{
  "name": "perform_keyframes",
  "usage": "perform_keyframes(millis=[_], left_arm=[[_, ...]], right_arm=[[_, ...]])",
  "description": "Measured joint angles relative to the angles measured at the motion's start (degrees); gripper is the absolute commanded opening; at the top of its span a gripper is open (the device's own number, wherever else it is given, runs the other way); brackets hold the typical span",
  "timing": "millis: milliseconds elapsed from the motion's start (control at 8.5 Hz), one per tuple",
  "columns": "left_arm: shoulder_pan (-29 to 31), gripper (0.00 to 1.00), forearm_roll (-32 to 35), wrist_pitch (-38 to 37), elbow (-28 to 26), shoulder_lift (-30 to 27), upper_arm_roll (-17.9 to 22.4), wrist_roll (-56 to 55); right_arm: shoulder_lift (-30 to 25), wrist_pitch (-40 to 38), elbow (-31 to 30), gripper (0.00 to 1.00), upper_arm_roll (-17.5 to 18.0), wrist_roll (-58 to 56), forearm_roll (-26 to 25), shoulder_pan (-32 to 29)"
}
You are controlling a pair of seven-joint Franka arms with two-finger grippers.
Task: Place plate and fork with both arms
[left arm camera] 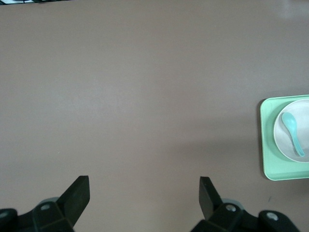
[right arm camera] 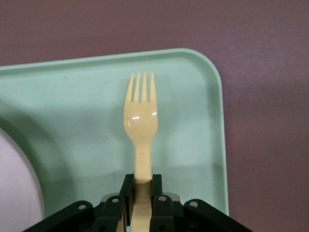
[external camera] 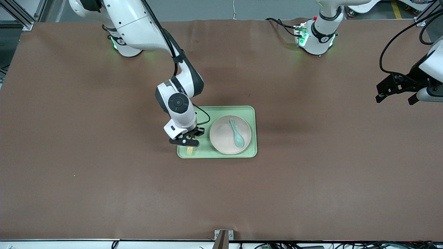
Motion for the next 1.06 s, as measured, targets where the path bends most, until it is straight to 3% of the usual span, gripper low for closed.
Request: perform_keyframes(millis=[235, 706, 1059], left_arm=[[0.0, 1.0, 0.0, 0.0, 0.0, 0.0, 0.0, 0.0], [0.0, 1.0, 0.0, 0.0, 0.0, 0.0, 0.0, 0.0], [0.1, 1.0, 0.0, 0.0, 0.0, 0.0, 0.0, 0.0]], right_arm=[[-0.1, 0.1, 0.0, 0.86, 1.1, 0.0, 0.4, 0.0], [-2.5, -8.0, 0.2, 0.89, 1.0, -1.1, 0.5, -0.8], [-18.7, -24.4, 1.4, 0.88, 0.4, -8.3, 0.5, -9.1]])
